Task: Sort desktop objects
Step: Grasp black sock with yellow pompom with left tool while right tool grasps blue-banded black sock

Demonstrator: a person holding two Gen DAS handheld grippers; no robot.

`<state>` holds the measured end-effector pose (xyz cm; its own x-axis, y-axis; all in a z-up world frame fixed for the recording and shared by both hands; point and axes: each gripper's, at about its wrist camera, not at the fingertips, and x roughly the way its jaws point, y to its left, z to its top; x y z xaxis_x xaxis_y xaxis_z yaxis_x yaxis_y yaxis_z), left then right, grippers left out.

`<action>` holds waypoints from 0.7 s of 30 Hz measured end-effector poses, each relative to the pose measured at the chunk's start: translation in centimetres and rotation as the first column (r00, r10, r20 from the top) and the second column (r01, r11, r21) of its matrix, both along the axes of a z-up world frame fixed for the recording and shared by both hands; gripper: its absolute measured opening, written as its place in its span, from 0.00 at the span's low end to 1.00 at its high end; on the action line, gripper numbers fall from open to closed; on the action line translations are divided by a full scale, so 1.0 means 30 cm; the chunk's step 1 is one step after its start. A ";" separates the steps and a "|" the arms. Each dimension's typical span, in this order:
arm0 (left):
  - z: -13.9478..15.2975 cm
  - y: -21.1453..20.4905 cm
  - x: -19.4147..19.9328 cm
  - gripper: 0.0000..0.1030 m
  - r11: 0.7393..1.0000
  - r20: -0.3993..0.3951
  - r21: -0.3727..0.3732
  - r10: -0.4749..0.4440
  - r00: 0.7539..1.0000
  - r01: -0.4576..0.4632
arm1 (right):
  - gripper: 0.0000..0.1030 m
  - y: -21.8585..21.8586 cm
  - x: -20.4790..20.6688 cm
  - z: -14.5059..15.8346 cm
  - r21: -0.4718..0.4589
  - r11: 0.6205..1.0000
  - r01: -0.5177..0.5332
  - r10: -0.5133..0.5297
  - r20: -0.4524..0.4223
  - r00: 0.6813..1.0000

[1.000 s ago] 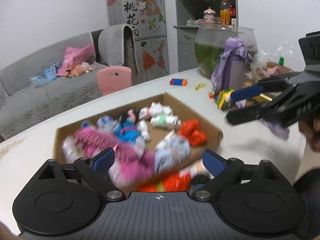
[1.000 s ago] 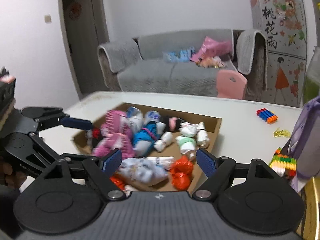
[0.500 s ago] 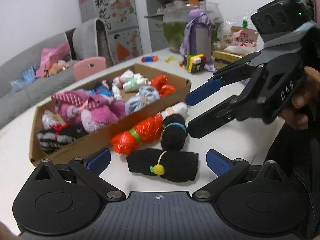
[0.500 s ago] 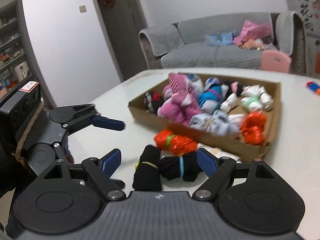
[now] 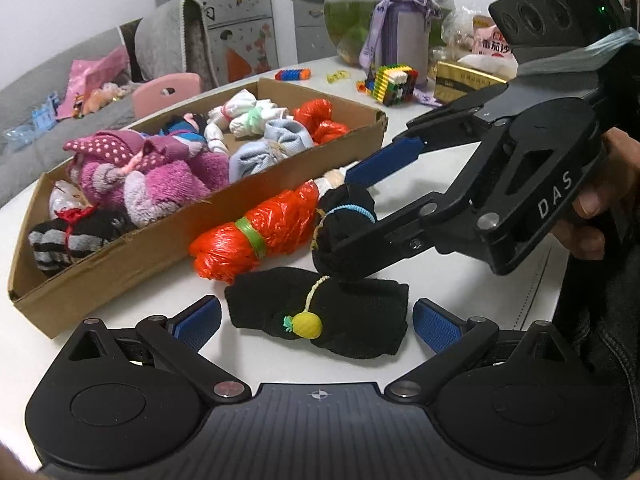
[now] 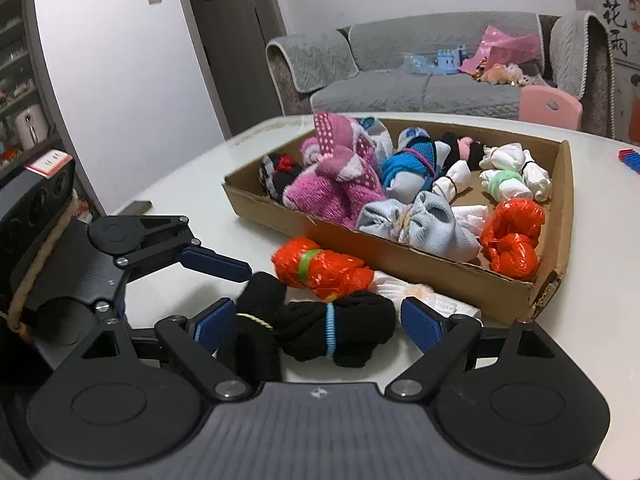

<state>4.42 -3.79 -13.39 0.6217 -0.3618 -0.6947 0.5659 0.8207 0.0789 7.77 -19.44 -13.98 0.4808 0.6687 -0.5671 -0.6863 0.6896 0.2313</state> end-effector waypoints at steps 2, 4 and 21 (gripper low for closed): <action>-0.007 0.002 0.010 1.00 1.000 -0.013 -0.023 0.004 1.000 -0.004 | 0.88 0.001 -0.003 -0.004 0.007 1.000 -0.004 0.004 0.005 1.000; -0.010 0.005 0.021 1.00 0.999 -0.026 -0.040 0.015 1.000 -0.016 | 0.87 0.004 -0.008 -0.008 0.007 1.000 -0.006 0.006 0.009 1.000; 0.015 0.075 -0.017 0.85 0.997 -0.051 -0.041 0.063 0.997 -0.065 | 0.62 -0.026 -0.054 -0.001 0.032 0.999 0.012 -0.012 -0.008 1.000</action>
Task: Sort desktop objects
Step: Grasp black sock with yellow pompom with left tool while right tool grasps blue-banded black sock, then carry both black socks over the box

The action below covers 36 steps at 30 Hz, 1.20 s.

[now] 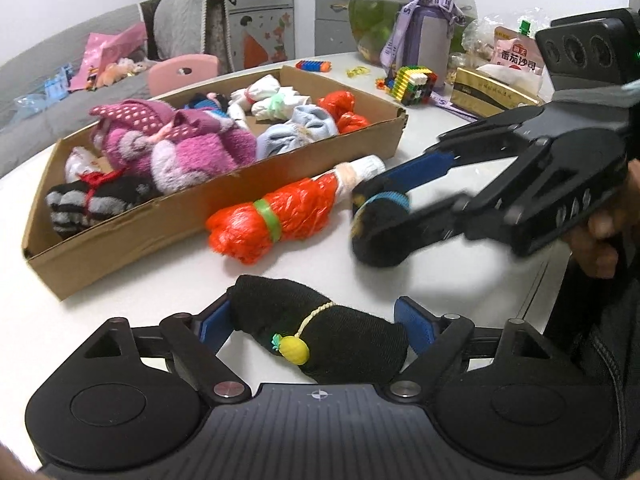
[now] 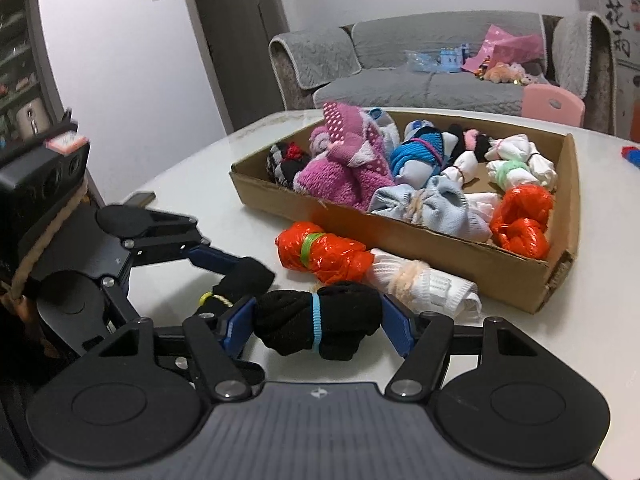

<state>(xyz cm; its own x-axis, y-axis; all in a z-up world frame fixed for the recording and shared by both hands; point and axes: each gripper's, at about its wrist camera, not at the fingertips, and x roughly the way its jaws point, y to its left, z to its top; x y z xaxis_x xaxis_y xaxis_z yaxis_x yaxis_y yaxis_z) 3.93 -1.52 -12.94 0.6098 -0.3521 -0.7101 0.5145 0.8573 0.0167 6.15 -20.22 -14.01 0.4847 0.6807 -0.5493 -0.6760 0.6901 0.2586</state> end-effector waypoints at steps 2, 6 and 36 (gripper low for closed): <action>0.009 0.019 -0.005 0.84 1.000 0.000 -0.001 0.013 1.000 -0.013 | 0.62 -0.024 0.002 0.007 0.026 1.000 0.015 -0.015 -0.011 1.000; 0.056 0.070 -0.010 0.84 0.999 0.003 -0.042 0.033 0.999 -0.033 | 0.62 -0.088 0.013 0.025 0.103 0.994 0.047 -0.043 -0.040 0.998; 0.488 0.263 0.359 0.84 0.984 0.154 -0.014 0.179 0.972 -0.179 | 0.62 -0.194 0.344 0.360 0.239 0.966 0.101 -0.115 0.048 0.992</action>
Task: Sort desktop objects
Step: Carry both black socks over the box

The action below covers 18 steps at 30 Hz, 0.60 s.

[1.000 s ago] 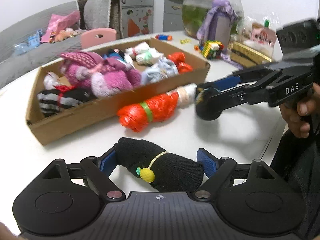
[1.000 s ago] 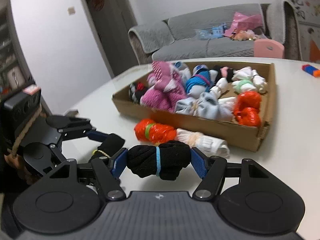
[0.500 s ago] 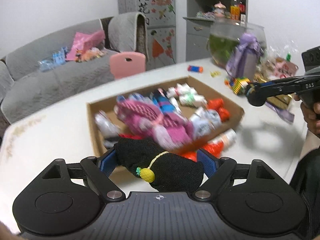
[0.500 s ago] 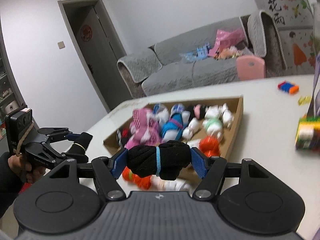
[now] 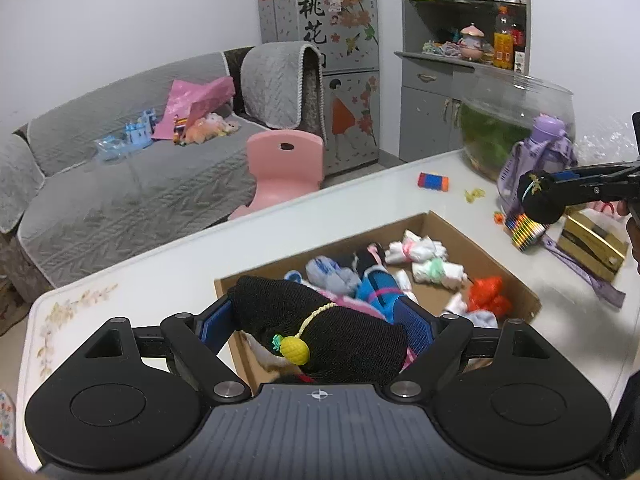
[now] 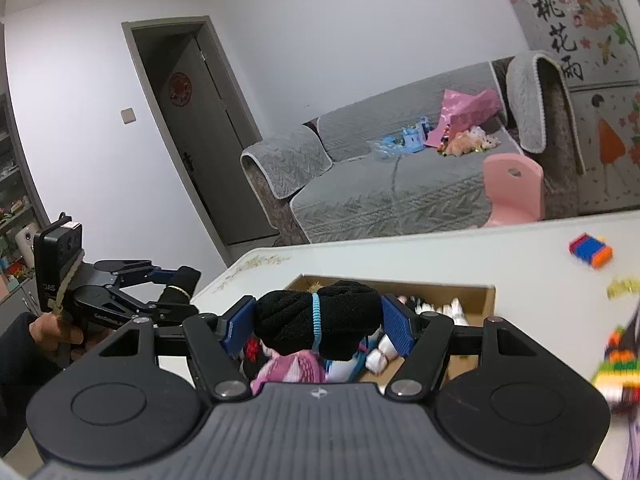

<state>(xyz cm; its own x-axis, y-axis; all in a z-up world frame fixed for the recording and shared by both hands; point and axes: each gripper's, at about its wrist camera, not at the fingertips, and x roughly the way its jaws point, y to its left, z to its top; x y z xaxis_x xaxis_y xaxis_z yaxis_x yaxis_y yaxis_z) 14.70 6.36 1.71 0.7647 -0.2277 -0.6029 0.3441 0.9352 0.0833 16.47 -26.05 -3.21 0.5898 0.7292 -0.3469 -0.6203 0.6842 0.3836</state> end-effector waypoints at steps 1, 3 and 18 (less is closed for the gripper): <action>0.003 -0.002 0.017 0.84 1.000 0.002 0.006 0.002 1.000 -0.002 | 0.62 0.004 0.006 0.003 -0.001 1.000 -0.005 0.005 0.000 1.000; 0.005 -0.003 0.043 0.84 1.000 -0.001 0.003 0.001 1.000 -0.001 | 0.62 0.015 0.026 0.010 -0.010 1.000 -0.010 0.010 0.006 1.000; -0.047 0.006 0.254 0.84 0.999 -0.050 -0.035 0.028 0.998 -0.030 | 0.62 0.121 0.176 -0.036 -0.057 0.997 -0.058 0.055 -0.047 0.997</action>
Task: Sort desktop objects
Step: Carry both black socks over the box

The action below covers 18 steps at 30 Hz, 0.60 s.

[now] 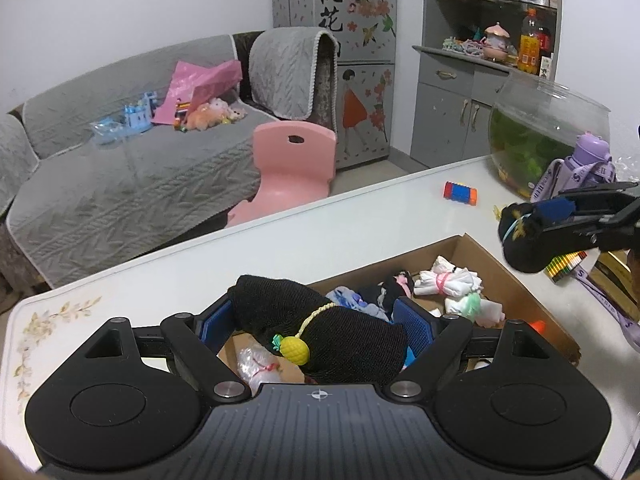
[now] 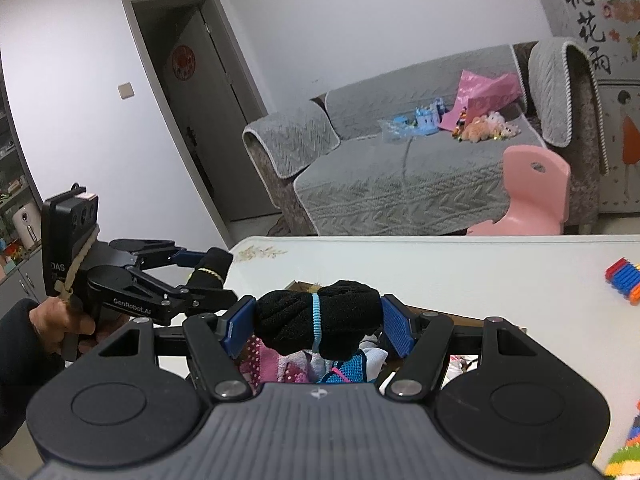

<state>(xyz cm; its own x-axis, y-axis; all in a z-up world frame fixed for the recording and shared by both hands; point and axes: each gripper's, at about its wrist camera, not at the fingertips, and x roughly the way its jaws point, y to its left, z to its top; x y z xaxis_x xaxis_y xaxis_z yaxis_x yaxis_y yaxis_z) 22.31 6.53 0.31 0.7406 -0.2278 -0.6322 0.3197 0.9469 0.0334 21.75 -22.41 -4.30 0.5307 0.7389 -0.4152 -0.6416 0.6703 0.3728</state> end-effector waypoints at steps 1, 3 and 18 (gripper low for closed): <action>-0.006 -0.002 0.010 0.84 1.000 -0.004 -0.003 -0.001 1.000 0.001 | 0.62 0.005 0.009 -0.005 -0.002 1.000 -0.002 0.002 -0.006 1.000; -0.019 -0.006 0.027 0.84 1.000 -0.010 -0.003 -0.003 1.000 0.003 | 0.62 0.012 0.018 -0.015 -0.007 1.000 -0.006 0.006 -0.015 1.000; -0.095 0.004 0.130 0.84 0.999 -0.057 0.006 0.039 0.998 -0.038 | 0.62 0.062 0.074 -0.054 -0.034 0.999 -0.006 0.004 -0.064 0.998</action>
